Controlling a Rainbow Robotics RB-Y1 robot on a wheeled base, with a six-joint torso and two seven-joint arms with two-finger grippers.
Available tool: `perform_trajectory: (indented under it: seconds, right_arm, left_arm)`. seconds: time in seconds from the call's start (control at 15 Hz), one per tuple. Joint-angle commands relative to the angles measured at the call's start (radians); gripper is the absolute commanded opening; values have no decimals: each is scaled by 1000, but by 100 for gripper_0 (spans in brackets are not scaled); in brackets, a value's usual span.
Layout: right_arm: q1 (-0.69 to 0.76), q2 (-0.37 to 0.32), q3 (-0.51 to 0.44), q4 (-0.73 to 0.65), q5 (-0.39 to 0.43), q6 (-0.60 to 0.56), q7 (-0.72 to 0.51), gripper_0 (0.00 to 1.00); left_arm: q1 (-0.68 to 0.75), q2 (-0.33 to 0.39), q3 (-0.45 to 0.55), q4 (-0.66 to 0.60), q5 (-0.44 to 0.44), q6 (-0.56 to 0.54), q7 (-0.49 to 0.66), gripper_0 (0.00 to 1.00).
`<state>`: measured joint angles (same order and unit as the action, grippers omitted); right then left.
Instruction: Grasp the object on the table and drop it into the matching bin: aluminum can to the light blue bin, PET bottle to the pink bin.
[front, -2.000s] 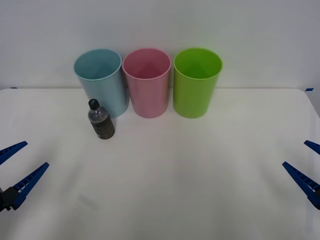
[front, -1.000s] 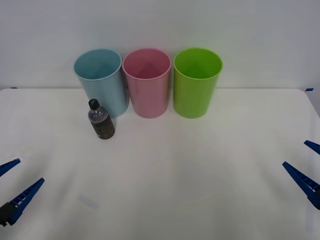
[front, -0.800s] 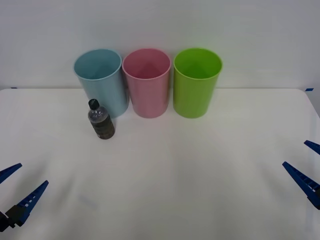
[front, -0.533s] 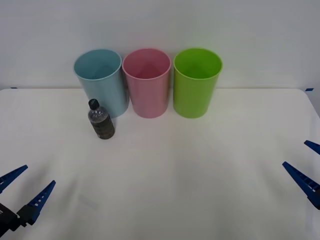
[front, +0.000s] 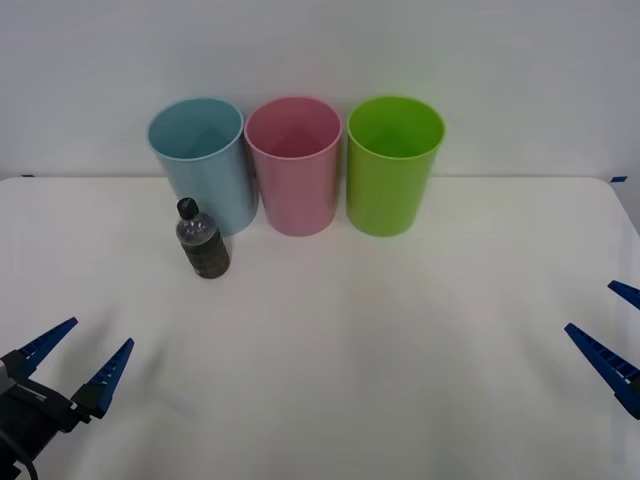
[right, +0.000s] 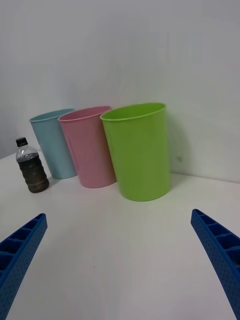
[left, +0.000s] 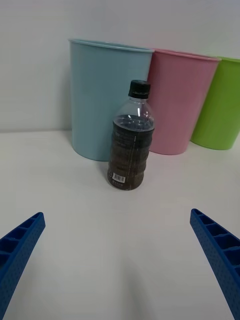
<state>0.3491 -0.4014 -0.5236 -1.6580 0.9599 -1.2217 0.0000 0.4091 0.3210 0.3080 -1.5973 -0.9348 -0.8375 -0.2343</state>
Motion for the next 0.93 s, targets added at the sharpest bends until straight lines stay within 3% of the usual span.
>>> perform_trajectory:
  seconds: [0.07,0.33,0.93]
  right_arm:
    - [0,0,0,0,0,0,0,100]
    - [0,0,0,0,0,0,0,100]
    - [0,0,0,0,0,0,0,100]
  left_arm:
    - [-96,0,-30,88,-7,0,-11,100]
    - [-204,0,-55,180,-42,20,-19,100]
    - [-331,-3,-199,192,-45,264,-11,100]
